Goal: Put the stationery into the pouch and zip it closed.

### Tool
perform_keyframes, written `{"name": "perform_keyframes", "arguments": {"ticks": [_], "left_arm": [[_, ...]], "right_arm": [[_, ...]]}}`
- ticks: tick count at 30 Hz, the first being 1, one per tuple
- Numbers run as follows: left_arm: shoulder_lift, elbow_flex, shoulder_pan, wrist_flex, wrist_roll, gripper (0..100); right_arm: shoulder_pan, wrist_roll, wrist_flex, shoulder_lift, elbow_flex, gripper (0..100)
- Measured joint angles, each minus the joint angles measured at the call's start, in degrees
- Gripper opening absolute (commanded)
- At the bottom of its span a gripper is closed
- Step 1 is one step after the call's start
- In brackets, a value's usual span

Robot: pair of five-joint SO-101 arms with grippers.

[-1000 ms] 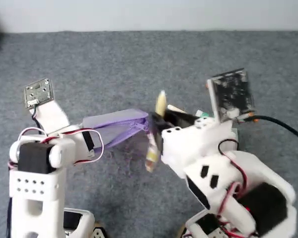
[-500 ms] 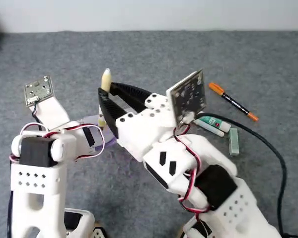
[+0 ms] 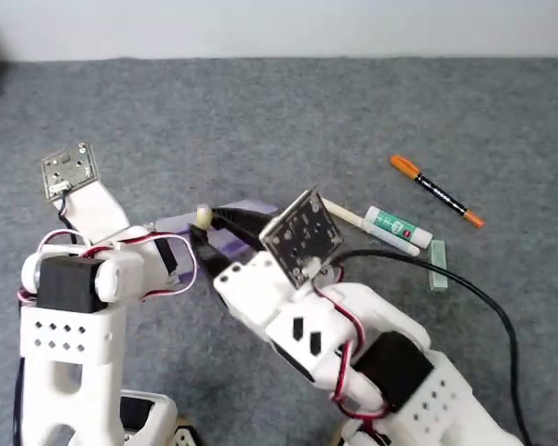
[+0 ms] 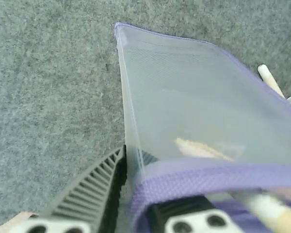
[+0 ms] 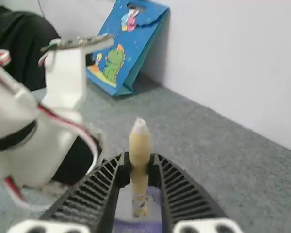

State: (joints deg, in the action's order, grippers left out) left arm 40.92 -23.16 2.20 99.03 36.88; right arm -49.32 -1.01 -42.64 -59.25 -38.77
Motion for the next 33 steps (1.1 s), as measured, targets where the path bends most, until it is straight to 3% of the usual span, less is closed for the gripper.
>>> {"name": "perform_keyframes", "arguments": {"ticks": [9, 14, 21, 28, 33], "left_arm": [[0.0, 0.0, 0.0, 0.0, 0.4, 1], [-0.3, 0.0, 0.0, 0.0, 0.4, 1], [-0.4, 0.0, 0.0, 0.0, 1.3, 1], [-0.4, 0.0, 0.0, -0.2, 1.4, 1], [-0.4, 0.0, 0.0, -0.2, 1.4, 1]], "right_arm": [[1.3, -0.9, -11.2, -3.1, 4.4, 19.0], [14.9, -8.6, -27.7, 3.2, 13.2, 19.0], [36.7, -9.4, -43.3, 18.5, 20.5, 18.8], [52.7, -9.3, -46.9, 36.9, 20.7, 18.8], [60.0, -4.7, -41.0, 47.6, 20.7, 18.8]]}}
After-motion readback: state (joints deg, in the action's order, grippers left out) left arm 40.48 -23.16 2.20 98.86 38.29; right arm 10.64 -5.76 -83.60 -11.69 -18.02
